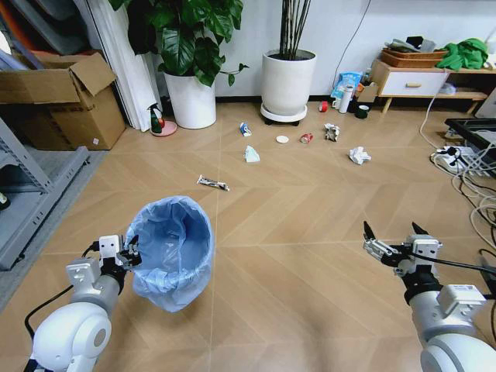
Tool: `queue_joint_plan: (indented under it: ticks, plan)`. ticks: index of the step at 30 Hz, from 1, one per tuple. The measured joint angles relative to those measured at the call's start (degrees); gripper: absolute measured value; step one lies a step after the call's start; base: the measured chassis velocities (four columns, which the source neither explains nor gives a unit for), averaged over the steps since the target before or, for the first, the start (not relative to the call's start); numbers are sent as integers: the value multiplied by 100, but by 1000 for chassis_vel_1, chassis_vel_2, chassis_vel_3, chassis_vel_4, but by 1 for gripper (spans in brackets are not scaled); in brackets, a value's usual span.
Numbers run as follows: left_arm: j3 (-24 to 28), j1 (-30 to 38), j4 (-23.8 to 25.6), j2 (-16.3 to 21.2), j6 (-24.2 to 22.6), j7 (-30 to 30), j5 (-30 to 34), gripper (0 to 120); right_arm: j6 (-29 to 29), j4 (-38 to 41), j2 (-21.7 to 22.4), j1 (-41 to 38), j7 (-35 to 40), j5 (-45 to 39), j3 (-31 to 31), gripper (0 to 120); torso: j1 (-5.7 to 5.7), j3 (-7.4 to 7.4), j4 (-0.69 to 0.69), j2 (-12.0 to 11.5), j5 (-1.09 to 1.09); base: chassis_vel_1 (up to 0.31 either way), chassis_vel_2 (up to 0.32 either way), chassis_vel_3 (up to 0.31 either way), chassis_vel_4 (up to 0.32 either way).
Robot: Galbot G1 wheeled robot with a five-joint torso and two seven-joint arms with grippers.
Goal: Pick up the trash bin and place the garbage on the floor into it.
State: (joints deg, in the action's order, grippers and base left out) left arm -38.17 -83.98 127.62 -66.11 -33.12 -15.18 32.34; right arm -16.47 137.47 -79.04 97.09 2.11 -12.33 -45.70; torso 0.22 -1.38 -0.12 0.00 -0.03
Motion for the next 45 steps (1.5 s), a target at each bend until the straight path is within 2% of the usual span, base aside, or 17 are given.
queue_joint_plan:
  ticks: [45]
  plan:
    - [38,-29,85,-8,1,68,6,0,96,-31,-59,40,-160,114,73,100,0,0,0,0,0,-133,232,136,-232]
